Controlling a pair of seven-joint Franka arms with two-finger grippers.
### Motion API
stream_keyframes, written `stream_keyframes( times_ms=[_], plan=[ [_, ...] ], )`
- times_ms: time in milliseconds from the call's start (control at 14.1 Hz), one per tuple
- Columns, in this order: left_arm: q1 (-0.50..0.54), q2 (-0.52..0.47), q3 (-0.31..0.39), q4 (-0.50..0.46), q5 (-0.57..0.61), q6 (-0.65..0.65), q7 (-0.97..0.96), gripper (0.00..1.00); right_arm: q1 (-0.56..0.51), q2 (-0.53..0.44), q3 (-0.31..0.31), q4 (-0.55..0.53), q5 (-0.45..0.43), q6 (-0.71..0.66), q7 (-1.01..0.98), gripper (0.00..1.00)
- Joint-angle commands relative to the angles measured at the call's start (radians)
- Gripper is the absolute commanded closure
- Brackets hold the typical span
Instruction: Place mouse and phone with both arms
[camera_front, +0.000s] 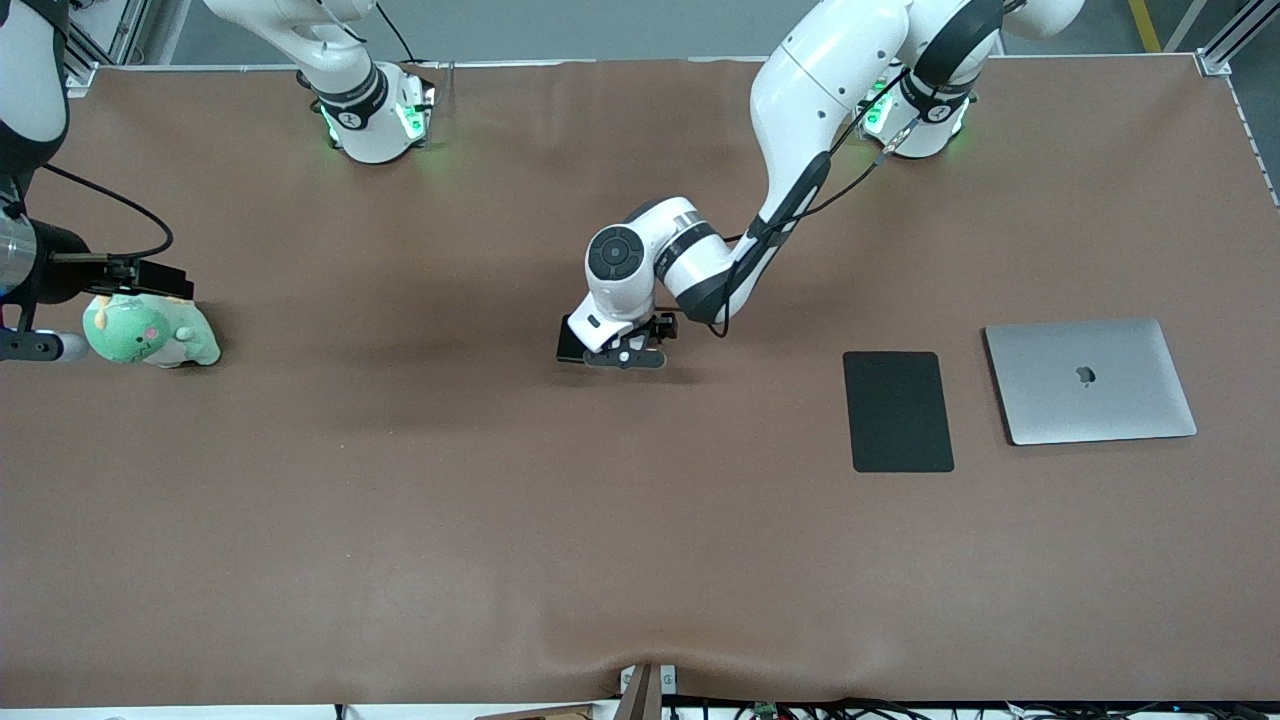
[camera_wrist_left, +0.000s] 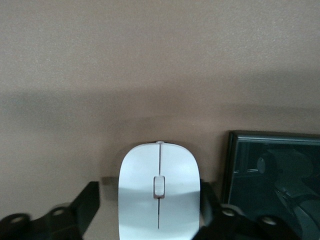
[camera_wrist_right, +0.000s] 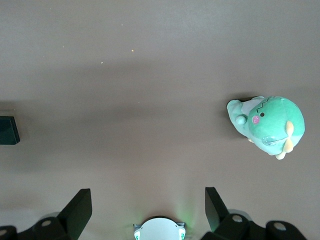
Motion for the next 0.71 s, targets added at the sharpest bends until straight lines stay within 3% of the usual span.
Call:
stream_keyframes(
  times_ms=[0, 639],
  plan=[
    [-0.011, 0.009, 0.005, 0.019, 0.017, 0.009, -0.064, 0.99, -0.023, 0.004, 0.009, 0.015, 0.015, -0.014, -0.031, 0.00],
    [0.015, -0.045, 0.005, 0.022, 0.028, -0.004, -0.057, 1.00, -0.011, 0.035, 0.012, 0.023, 0.018, -0.010, -0.060, 0.00]
  ],
)
